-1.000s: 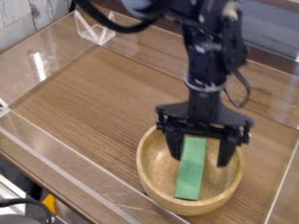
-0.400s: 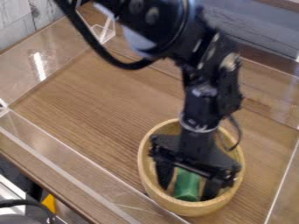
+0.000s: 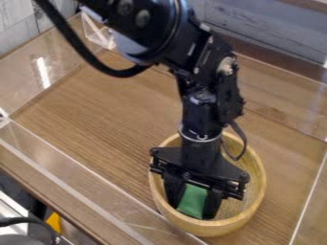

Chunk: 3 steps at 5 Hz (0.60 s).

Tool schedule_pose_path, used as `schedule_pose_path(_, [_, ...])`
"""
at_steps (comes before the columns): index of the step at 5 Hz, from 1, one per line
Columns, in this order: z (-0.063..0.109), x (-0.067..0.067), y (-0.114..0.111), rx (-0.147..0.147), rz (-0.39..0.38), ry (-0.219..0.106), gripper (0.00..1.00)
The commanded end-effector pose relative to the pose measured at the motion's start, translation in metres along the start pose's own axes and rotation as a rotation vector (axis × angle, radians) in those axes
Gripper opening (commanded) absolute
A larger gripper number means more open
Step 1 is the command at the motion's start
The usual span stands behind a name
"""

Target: Remove the green block from inside the brown bowl and put it on the table

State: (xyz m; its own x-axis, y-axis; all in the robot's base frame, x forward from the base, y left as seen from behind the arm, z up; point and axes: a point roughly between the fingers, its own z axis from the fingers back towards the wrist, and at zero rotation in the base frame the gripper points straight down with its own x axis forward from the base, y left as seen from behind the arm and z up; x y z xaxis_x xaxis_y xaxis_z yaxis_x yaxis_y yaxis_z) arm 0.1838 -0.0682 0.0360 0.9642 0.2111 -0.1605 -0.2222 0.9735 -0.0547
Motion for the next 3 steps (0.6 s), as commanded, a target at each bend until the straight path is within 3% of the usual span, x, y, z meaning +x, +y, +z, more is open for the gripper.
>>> schedule_pose_path(1, [0.006, -0.007, 0.001, -0.03, 0.053, -0.006, 0.0])
schedule_pose_path(3, [-0.006, 0.001, 0.007, -0.054, 0.221, 0.015, 0.0])
